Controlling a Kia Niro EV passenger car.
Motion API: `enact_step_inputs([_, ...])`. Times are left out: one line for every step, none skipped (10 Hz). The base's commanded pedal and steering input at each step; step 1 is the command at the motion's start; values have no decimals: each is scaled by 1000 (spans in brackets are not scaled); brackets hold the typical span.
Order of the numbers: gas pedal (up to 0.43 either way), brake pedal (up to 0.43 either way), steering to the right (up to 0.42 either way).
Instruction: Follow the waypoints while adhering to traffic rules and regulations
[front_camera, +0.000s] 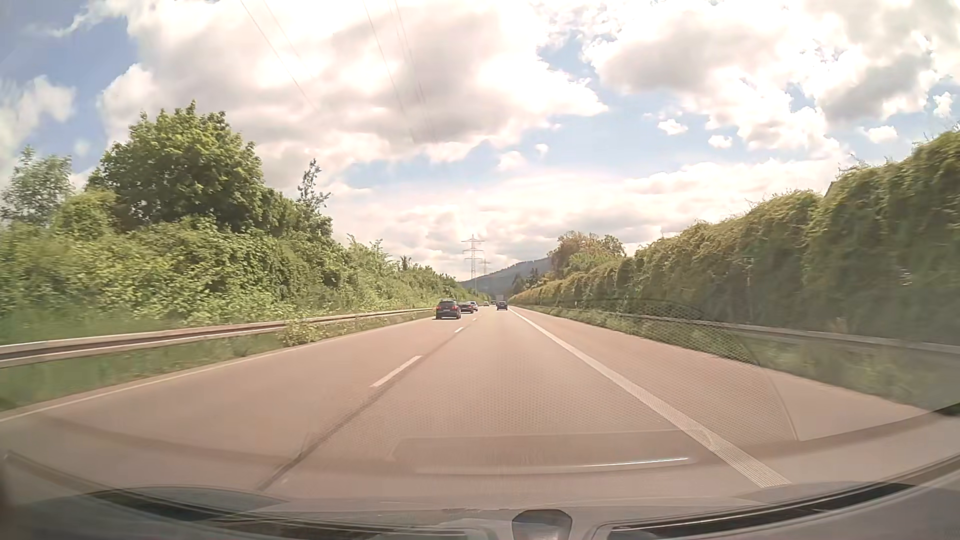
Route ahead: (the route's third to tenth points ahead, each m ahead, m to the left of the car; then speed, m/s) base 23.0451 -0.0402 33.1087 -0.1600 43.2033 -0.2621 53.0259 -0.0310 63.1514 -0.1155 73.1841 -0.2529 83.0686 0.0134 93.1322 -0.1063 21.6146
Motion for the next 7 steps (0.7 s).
enact_step_inputs([138,0,0])
enact_step_inputs([138,0,0])
enact_step_inputs([138,0,0])
enact_step_inputs([138,0,0])
enact_step_inputs([138,0,0])
enact_step_inputs([138,0,0])
enact_step_inputs([138,0,0])
